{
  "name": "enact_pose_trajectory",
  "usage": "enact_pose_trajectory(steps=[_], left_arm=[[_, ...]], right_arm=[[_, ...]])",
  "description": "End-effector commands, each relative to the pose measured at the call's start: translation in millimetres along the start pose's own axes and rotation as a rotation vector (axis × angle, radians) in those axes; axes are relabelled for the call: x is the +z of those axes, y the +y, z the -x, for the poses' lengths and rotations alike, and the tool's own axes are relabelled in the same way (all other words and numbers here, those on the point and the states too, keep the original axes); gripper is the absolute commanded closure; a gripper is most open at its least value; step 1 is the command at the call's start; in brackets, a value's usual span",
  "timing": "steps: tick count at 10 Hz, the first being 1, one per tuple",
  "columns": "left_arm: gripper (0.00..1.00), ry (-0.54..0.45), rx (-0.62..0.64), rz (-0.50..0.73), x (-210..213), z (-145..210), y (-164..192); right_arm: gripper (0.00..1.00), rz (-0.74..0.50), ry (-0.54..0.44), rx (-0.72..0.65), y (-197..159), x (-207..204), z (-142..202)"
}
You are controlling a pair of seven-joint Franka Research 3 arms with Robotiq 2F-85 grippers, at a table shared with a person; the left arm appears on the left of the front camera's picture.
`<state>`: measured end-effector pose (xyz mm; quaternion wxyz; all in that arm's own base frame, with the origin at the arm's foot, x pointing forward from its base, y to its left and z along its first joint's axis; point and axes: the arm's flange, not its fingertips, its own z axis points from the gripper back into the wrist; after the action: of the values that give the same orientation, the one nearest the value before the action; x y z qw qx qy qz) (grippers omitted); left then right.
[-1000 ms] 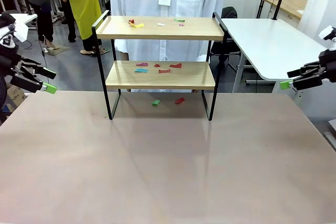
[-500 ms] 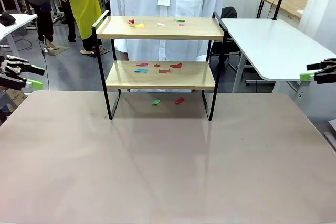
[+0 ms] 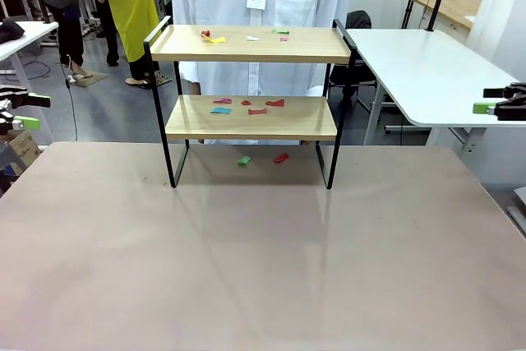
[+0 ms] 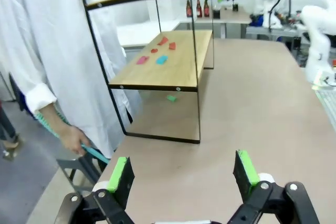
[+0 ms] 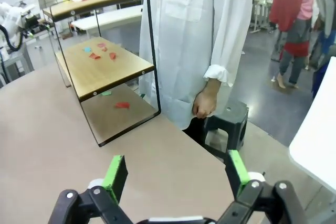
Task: Clean the shelf.
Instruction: Pick up the Duster handed by the human.
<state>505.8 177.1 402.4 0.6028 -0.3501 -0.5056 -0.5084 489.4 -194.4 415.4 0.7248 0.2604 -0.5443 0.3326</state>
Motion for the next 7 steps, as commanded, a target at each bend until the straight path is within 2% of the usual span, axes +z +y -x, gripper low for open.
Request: enact_pose_trajectory(steps=[1, 7], left_arm=[[0.00, -0.079, -0.039, 0.001, 1, 1, 15], [0.00, -0.111, -0.071, 0.039, -12, 23, 40]], right_arm=[[0.00, 0.000, -0.052, 0.020, -50, -18, 24], [0.00, 0.019, -0.069, 0.008, -67, -27, 28]])
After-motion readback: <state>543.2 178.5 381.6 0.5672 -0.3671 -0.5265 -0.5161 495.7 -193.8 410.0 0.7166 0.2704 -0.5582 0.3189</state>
